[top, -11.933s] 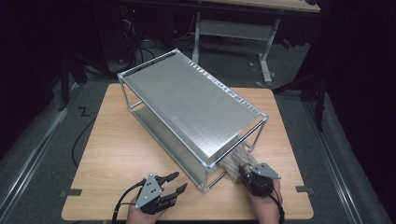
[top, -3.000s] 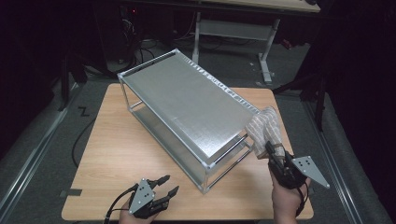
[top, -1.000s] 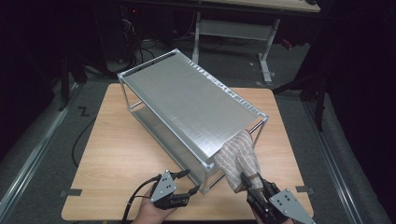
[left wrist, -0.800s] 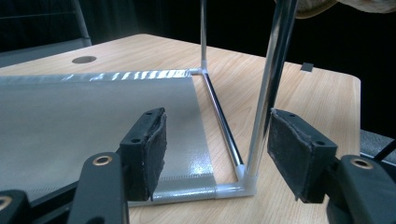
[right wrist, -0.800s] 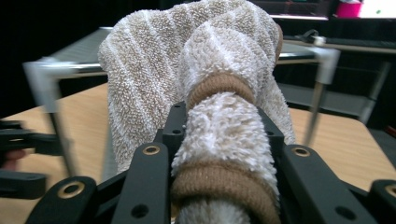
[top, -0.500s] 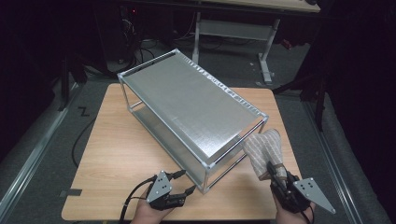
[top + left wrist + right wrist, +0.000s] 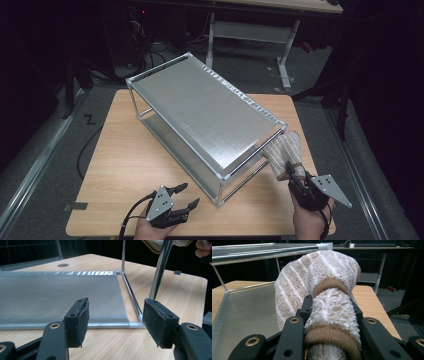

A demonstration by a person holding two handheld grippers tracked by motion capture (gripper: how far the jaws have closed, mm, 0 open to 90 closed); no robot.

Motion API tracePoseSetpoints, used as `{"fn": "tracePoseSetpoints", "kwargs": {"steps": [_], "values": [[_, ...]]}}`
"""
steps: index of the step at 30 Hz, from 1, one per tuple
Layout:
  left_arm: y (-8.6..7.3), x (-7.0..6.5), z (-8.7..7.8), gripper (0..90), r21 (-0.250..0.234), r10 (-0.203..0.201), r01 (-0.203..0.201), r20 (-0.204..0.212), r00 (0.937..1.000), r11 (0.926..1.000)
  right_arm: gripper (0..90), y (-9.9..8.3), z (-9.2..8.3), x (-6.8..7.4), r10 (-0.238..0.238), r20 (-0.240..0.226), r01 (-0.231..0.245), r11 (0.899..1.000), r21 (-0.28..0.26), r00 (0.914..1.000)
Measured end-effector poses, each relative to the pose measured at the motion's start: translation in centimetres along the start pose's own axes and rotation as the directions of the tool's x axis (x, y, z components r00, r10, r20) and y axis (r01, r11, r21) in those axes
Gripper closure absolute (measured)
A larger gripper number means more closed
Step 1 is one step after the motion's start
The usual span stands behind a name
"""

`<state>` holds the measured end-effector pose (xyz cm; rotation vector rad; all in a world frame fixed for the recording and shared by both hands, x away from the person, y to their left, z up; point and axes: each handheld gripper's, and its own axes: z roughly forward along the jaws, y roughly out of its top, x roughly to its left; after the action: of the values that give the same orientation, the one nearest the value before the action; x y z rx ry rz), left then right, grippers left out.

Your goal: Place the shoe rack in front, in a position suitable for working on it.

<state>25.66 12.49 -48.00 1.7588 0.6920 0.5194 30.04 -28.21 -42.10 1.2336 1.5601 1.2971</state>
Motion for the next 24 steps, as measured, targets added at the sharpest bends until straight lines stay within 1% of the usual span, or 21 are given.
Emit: {"fn": "tracePoseSetpoints", "kwargs": {"steps": [3,6,9,10,14,15,16,18,19,20,21,22,23,24], "values": [[-0.1,0.0,-0.1,38.4,0.006,-0.002,0.002,-0.004,1.0,1.0,67.8,0.1,0.2,0.0,-0.002,0.003,0.002,1.0,0.003,1.0],[-0.2,-0.1,-0.2,38.4,0.01,0.001,-0.001,-0.006,1.0,0.9999,67.8,0.4,0.4,-0.1,0.001,0.006,-0.001,1.0,-0.01,1.0],[-0.3,-0.2,-0.2,38.4,0.011,0.002,-0.002,-0.009,1.0,0.9999,67.8,0.5,0.4,-0.1,0.004,0.0,-0.004,1.0,-0.012,1.0],[-0.3,-0.2,-0.1,38.4,0.012,-0.001,0.001,-0.005,1.0,0.9999,67.8,0.6,0.3,0.1,-0.001,-0.01,0.001,1.0,-0.021,0.9999],[-0.2,-0.2,0.2,38.4,0.011,-0.001,0.001,0.004,1.0,0.9999,67.8,0.6,-0.1,0.8,-0.016,-0.034,0.015,1.0,-0.025,0.9993],[-0.2,-0.2,0.2,38.4,0.011,-0.001,0.001,0.004,1.0,0.9999,67.8,0.6,-0.1,0.8,-0.016,-0.034,0.015,1.0,-0.025,0.9993],[-0.1,-0.2,0.4,38.4,0.011,0.002,-0.003,0.009,1.0,0.9999,67.8,0.5,-0.5,1.4,-0.027,-0.052,0.026,0.999,-0.026,0.9983],[-0.1,-0.2,0.5,38.4,0.012,-0.001,0.001,0.012,0.9999,0.9999,67.7,0.5,-0.6,1.7,-0.03,-0.055,0.029,0.999,-0.026,0.9981],[0.0,-0.2,0.7,38.4,0.011,0.001,-0.001,0.017,0.9999,0.9999,67.7,0.5,-1.0,2.3,-0.038,-0.073,0.036,0.999,-0.028,0.9966],[0.1,-0.2,0.9,38.4,0.008,0.0,0.0,0.023,0.9997,1.0,67.7,0.5,-1.2,2.6,-0.041,-0.082,0.039,0.999,-0.03,0.9957],[0.1,-0.2,0.9,38.4,0.008,0.0,0.0,0.023,0.9997,1.0,67.7,0.5,-1.2,2.6,-0.041,-0.082,0.039,0.999,-0.03,0.9957],[0.3,-0.1,1.1,38.4,0.003,-0.001,0.001,0.029,0.9996,1.0,67.7,0.4,-1.7,3.3,-0.054,-0.101,0.052,0.998,-0.029,0.9934],[0.3,-0.1,1.1,38.4,0.003,-0.001,0.001,0.029,0.9996,1.0,67.7,0.4,-1.7,3.3,-0.054,-0.101,0.052,0.998,-0.029,0.9934],[0.4,0.0,1.4,38.4,-0.001,-0.001,0.001,0.034,0.9994,1.0,67.7,0.2,-2.1,4.1,-0.061,-0.121,0.058,0.998,-0.026,0.9907]]}}
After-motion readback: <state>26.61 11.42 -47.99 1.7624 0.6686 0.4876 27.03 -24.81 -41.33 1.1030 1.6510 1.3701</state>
